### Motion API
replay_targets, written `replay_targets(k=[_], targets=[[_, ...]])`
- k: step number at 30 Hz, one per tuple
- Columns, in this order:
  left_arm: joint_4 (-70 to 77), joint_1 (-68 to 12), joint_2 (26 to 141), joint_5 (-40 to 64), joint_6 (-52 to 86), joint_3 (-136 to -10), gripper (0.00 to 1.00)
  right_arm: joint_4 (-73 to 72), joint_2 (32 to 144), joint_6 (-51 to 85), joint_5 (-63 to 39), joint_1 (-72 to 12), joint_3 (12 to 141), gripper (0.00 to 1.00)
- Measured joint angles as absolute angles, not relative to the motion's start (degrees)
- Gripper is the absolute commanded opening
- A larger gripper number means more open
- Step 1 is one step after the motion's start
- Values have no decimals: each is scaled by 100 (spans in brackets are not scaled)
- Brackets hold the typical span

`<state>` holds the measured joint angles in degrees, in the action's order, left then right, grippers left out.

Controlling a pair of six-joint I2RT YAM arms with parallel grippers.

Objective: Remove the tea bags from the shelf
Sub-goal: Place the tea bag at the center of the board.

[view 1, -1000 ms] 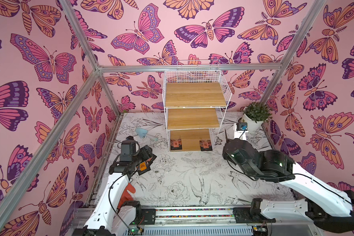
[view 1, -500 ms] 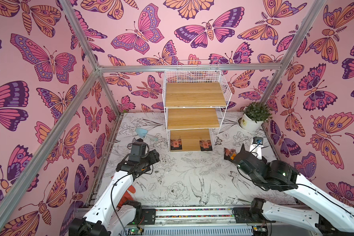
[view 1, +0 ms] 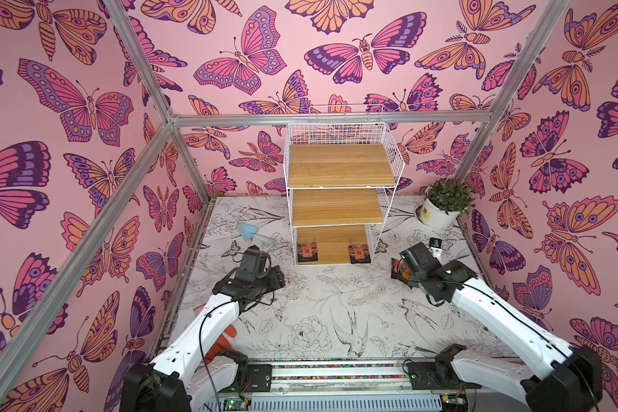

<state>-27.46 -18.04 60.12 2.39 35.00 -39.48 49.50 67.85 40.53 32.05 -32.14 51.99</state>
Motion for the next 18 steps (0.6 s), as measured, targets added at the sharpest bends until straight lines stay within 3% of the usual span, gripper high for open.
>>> replay_targets(k=[8, 14, 18], targets=[[-2749, -1988, 6012, 154, 3566, -3903, 75, 4141, 8597, 3699, 2731, -3157, 5463, 0], [-2836, -2053, 6014, -3, 3564, -3793, 75, 3741, 8930, 3610, 2397, -3153, 5535, 0], [-2845, -2071, 6042, -3, 3564, -3793, 74, 3586, 8932, 3588, 2268, -3153, 5533, 12]])
